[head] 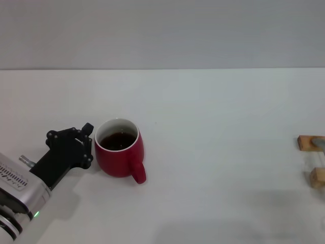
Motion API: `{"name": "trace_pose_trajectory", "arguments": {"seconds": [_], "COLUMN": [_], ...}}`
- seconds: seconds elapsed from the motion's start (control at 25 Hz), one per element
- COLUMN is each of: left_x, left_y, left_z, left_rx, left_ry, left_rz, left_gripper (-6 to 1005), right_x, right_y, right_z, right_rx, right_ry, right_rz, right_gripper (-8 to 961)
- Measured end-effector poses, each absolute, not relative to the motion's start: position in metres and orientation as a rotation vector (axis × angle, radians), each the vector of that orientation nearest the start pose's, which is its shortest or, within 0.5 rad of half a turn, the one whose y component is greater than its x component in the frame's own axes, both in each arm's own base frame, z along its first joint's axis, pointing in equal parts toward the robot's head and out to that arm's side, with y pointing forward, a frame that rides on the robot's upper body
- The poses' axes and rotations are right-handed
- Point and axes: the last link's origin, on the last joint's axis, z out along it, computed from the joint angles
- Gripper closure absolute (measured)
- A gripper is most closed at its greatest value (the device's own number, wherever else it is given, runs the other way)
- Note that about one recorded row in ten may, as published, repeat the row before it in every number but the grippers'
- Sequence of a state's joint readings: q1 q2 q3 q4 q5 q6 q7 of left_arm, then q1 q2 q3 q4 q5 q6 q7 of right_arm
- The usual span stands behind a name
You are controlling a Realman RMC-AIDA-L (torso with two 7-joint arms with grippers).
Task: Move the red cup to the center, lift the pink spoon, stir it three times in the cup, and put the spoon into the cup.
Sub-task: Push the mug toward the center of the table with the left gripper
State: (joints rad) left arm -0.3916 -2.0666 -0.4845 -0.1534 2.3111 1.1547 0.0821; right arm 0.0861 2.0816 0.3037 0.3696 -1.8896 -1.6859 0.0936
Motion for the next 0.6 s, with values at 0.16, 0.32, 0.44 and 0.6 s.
{"name": "trace_pose_trajectory", "arguments": {"seconds": [0.16,0.32,0.44,0.6], "left_x": [-0.323,-0.320,-0.318,-0.316], "left_y": [0.295,0.295,0.294,0.292], "left_z": [-0.063,-0.067,-0.069,-0.073], "left_rx": [-2.001,-2.018,-2.029,-2.041], "left_ry": [-0.201,-0.194,-0.190,-0.190], "left_rz": [-0.459,-0.467,-0.472,-0.480], "left_gripper": [1000,1000,1000,1000], "right_x": [0.320,0.320,0.320,0.319], "right_y": [0.190,0.189,0.189,0.189], "right_z": [-0.022,-0.022,-0.023,-0.023], "right_rx": [-1.410,-1.410,-1.412,-1.413], "right_ry": [0.506,0.506,0.507,0.506], "right_rz": [0.983,0.983,0.983,0.984], "right_gripper": [238,238,237,237]}}
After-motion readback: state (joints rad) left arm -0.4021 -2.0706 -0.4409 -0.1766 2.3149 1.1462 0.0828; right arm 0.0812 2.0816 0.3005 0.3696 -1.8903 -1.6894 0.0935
